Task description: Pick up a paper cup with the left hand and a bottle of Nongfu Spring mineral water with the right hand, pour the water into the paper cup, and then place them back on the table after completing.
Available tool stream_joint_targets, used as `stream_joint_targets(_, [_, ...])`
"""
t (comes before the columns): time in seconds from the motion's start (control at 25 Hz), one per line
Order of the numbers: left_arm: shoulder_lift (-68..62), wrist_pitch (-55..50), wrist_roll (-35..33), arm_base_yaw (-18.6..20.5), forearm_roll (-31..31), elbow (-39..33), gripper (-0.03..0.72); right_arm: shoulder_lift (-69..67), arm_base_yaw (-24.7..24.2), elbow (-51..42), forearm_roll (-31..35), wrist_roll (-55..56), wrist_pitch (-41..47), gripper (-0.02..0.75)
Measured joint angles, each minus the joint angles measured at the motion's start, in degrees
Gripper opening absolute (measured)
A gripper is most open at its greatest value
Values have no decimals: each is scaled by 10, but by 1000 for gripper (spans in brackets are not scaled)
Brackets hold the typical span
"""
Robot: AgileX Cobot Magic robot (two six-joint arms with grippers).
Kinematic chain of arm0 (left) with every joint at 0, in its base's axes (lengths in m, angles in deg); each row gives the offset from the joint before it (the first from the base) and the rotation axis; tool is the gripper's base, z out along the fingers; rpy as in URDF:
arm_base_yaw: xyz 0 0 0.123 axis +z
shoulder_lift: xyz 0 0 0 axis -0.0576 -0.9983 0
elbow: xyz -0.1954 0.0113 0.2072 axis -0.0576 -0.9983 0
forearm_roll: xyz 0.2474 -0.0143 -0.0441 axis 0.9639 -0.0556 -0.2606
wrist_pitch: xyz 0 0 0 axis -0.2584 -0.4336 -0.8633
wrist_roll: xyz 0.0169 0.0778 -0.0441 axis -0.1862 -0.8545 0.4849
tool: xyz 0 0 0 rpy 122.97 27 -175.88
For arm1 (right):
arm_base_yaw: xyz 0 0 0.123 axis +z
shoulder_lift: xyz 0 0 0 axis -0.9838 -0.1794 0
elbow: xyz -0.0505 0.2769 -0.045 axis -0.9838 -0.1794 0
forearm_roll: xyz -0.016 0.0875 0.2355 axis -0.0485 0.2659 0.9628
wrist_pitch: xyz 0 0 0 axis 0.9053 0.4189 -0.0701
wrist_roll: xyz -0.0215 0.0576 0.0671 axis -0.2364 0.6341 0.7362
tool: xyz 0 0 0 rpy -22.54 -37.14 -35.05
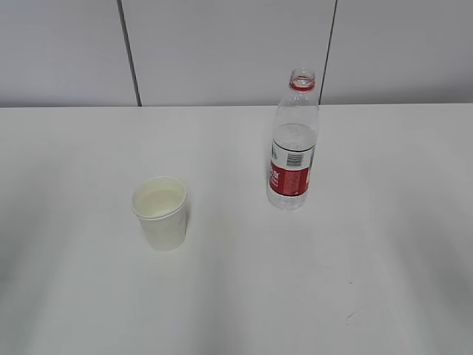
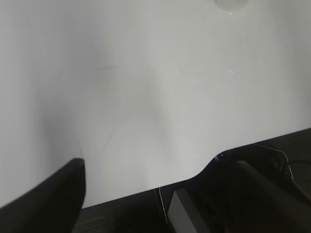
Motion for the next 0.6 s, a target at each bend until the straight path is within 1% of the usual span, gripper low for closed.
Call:
stream_joint_targets(0.28, [94,-28,1,0,-4,-8,550,127,0,-50,0,5,11,588])
stream_joint_targets(0.6, [212,-28,9,0,-5,-79,549,267,0,-79,-1,6,16,588])
